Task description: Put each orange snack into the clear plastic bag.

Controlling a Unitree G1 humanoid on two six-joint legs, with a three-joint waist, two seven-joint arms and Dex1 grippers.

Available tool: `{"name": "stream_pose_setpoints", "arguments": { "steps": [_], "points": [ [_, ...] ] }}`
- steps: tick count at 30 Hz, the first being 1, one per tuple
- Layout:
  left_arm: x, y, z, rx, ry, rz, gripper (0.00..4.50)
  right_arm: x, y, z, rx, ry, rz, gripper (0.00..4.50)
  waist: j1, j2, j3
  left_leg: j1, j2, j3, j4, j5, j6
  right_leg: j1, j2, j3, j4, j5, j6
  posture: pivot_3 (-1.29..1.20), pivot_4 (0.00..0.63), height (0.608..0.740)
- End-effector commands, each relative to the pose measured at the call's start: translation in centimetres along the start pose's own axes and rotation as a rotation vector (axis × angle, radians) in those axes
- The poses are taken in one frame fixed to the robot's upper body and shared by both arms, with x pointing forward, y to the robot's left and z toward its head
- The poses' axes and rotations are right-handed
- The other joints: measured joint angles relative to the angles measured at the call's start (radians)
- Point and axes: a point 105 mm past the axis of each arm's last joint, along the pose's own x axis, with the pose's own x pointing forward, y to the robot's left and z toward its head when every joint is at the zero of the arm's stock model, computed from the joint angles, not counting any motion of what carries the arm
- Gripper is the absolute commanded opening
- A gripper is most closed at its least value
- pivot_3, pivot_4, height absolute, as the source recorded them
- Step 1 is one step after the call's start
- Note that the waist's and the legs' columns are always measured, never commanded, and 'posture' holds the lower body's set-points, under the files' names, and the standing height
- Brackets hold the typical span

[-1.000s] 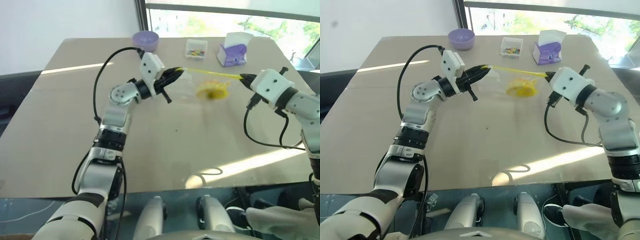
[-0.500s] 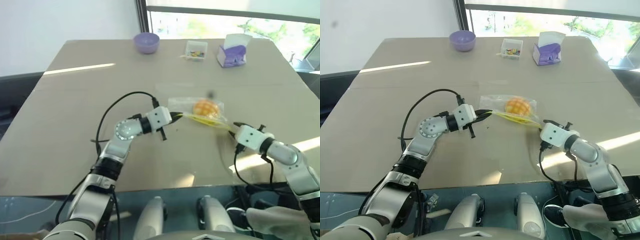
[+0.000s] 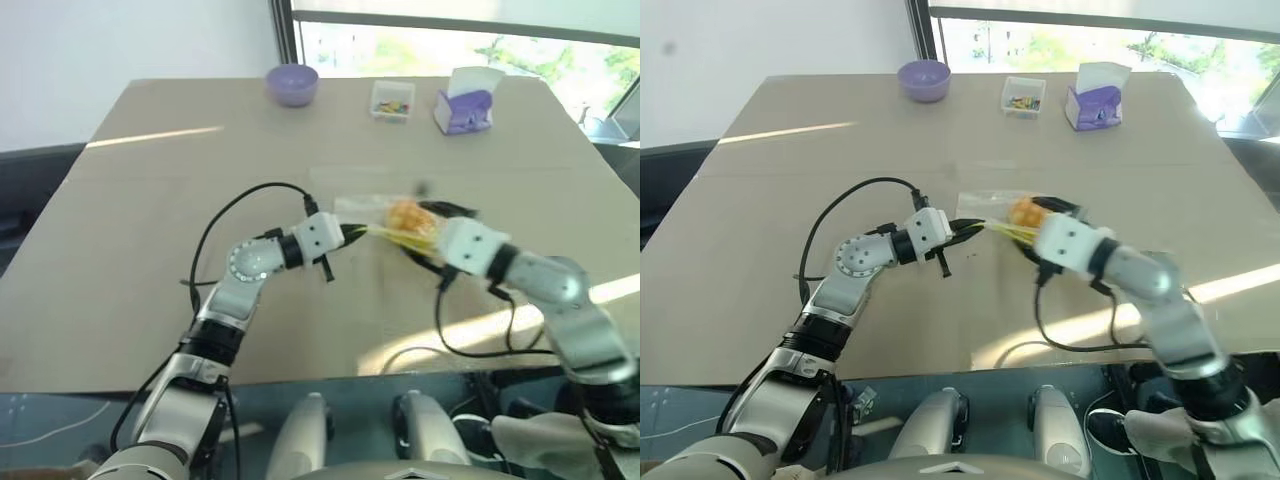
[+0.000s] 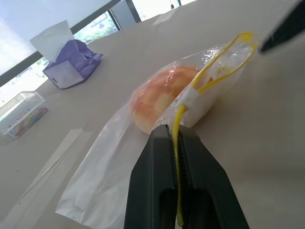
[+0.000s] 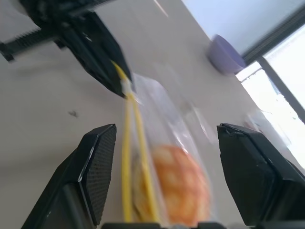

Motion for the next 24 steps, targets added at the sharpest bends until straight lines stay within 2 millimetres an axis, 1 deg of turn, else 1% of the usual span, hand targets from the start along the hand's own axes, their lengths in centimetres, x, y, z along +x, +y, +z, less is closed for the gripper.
{"name": "stream_pose_setpoints", "arguments": {
  "steps": [1, 2, 3, 5, 8, 10, 16, 19, 24],
  "points": [
    [-0.4, 1.0, 1.2, -0.009, -0.051, 0.023, 0.0, 0.8, -0.9, 1.0, -0.069, -0.024, -0.019, 3.07, 0.0, 0.0, 0.0, 0.0, 0.0, 0.0, 0.0, 0.0, 0.0, 0.0, 0.0, 0.0, 0.0, 0.0, 0.0, 0.0, 0.15, 0.74],
    [-0.4, 1.1, 1.4, -0.015, -0.053, 0.023, 0.0, 1.1, -0.9, 1.1, -0.079, -0.028, -0.016, 2.88, 0.0, 0.0, 0.0, 0.0, 0.0, 0.0, 0.0, 0.0, 0.0, 0.0, 0.0, 0.0, 0.0, 0.0, 0.0, 0.0, 0.15, 0.74],
    [-0.5, 1.2, 1.4, -0.016, -0.054, 0.021, 0.0, 1.4, -0.9, 1.1, -0.087, -0.031, -0.012, 2.34, -0.001, 0.0, 0.0, 0.0, 0.0, 0.0, 0.0, 0.0, 0.0, 0.0, 0.0, 0.0, 0.0, 0.0, 0.0, 0.0, 0.15, 0.74],
    [-0.5, 1.2, 1.6, -0.019, -0.057, 0.017, 0.0, 2.1, -0.8, 1.1, -0.1, -0.036, -0.004, 1.49, -0.001, 0.0, 0.0, 0.0, 0.0, 0.0, 0.0, 0.0, 0.0, -0.001, 0.0, 0.0, 0.0, 0.0, 0.0, 0.0, 0.15, 0.74],
    [-0.4, 1.3, 1.9, -0.023, -0.062, 0.012, 0.0, 3.3, -0.6, 1.2, -0.116, -0.044, 0.004, 1.49, -0.003, 0.0, 0.0, 0.0, 0.0, -0.001, -0.001, 0.0, 0.0, -0.001, 0.0, -0.001, 0.0, 0.0, 0.0, 0.0, 0.15, 0.74],
    [-0.3, 1.3, 2.0, -0.024, -0.063, 0.011, 0.0, 3.6, -0.5, 1.5, -0.124, -0.052, 0.006, 1.49, -0.004, 0.0, 0.0, 0.0, 0.0, -0.001, -0.001, 0.0, 0.0, -0.001, 0.0, -0.001, 0.0, 0.0, 0.0, 0.0, 0.15, 0.74],
    [-0.2, 1.2, 2.3, -0.026, -0.066, 0.01, 0.0, 2.7, 0.2, 1.4, -0.145, -0.049, 0.006, 1.49, -0.002, 0.0, 0.0, 0.0, 0.0, -0.001, -0.001, 0.0, 0.0, -0.001, 0.0, -0.001, 0.0, 0.0, 0.0, 0.0, 0.15, 0.74],
    [-0.2, 1.2, 2.3, -0.027, -0.063, 0.01, 0.0, 2.6, -0.1, 1.3, -0.156, -0.045, -0.001, 1.49, -0.004, 0.0, 0.0, 0.0, 0.0, 0.0, -0.001, 0.0, 0.0, -0.001, 0.0, -0.001, 0.0, 0.0, 0.0, 0.0, 0.15, 0.74],
    [-0.3, 1.3, 2.1, -0.024, -0.047, 0.011, 0.0, 2.6, -0.8, 1.7, -0.185, -0.049, -0.021, 1.49, -0.004, 0.0, 0.0, 0.0, 0.0, -0.001, -0.001, 0.0, 0.0, -0.001, 0.0, -0.001, 0.001, 0.0, 0.0, 0.0, 0.15, 0.74]
  ]
}}
